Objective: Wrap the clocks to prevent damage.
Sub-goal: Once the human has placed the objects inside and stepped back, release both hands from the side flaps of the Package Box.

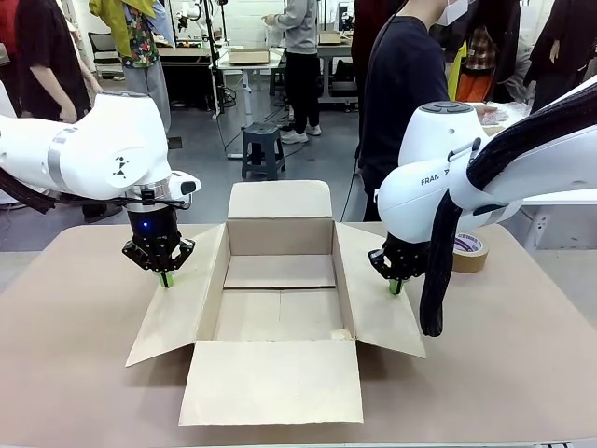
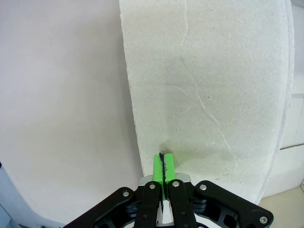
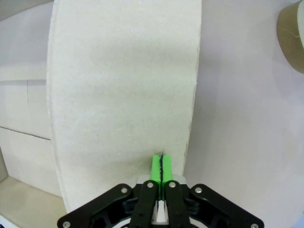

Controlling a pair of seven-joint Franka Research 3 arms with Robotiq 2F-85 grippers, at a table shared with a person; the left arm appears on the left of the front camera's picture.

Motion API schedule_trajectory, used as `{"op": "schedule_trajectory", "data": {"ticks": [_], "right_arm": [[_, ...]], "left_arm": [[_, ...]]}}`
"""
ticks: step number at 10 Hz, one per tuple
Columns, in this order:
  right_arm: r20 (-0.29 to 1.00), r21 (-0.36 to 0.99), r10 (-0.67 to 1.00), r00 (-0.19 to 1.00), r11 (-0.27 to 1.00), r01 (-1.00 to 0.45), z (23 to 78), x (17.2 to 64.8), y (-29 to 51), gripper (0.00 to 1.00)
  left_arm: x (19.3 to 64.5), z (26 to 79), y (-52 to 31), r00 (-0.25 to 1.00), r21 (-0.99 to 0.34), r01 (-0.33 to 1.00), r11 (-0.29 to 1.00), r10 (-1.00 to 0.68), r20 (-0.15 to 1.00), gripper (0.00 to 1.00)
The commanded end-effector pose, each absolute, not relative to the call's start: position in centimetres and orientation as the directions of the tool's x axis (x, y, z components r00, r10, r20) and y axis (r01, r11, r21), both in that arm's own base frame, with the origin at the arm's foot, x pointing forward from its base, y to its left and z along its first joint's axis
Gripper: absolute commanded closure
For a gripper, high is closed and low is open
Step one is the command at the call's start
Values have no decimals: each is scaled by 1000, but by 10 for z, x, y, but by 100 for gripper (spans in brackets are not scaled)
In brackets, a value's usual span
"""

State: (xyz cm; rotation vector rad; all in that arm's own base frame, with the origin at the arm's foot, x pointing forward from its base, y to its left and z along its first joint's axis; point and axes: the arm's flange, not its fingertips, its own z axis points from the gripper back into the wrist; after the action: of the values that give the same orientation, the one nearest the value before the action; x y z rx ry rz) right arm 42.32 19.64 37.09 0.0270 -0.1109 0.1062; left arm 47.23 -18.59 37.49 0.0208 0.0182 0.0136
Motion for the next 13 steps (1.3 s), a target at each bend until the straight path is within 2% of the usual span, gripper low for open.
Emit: {"op": "schedule_trajectory", "data": {"ticks": [1,13], "right_arm": [[109,11,96,989,995,-98,368,424,196,99],[109,11,96,989,995,-98,368,424,196,99]], "left_arm": [[472,375,-186,1000,20,-8,1000,9,-18,100],[472,375,-186,1000,20,-8,1000,9,-18,100]]}}
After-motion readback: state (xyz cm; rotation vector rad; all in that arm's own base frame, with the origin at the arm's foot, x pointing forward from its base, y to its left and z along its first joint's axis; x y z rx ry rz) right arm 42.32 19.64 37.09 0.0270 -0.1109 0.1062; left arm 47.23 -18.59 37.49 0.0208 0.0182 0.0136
